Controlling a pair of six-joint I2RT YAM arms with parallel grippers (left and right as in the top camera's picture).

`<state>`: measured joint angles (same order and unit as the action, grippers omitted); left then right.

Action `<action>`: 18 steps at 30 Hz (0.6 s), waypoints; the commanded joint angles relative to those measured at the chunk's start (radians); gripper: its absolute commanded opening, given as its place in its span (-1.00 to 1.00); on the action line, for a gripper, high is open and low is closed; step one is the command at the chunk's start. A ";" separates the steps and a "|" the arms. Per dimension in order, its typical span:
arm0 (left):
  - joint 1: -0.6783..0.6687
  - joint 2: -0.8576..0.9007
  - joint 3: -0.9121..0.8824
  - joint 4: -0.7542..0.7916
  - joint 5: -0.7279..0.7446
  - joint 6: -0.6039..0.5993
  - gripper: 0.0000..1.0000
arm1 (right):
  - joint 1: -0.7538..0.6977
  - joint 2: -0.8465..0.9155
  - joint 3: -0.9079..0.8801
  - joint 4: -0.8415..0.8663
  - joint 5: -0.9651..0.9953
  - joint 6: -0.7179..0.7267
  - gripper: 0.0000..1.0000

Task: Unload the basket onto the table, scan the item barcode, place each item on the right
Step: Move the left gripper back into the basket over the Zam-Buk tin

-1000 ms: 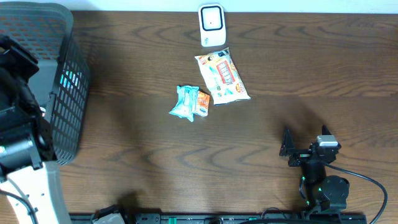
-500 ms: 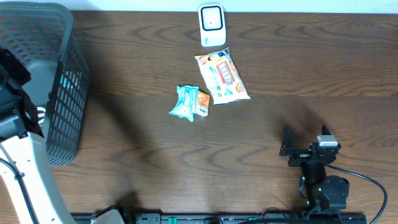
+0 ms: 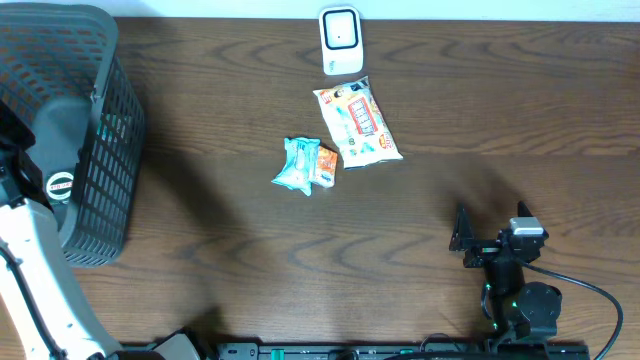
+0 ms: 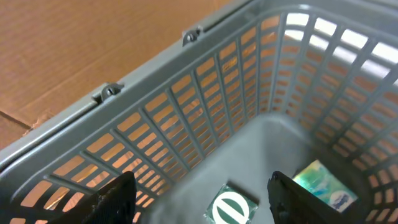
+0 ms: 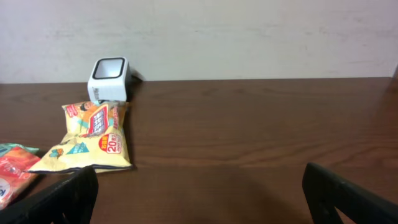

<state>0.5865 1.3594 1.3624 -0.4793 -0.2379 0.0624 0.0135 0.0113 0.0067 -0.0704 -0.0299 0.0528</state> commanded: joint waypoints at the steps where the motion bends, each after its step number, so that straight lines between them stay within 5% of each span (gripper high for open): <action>1: 0.004 0.024 0.016 -0.010 0.024 0.076 0.33 | 0.009 -0.005 -0.001 -0.004 -0.006 0.014 0.99; 18: 0.004 0.108 0.016 -0.036 0.024 0.076 0.43 | 0.009 -0.005 -0.001 -0.004 -0.006 0.013 0.98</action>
<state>0.5873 1.4536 1.3624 -0.5137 -0.2153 0.1318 0.0135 0.0113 0.0067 -0.0704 -0.0299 0.0528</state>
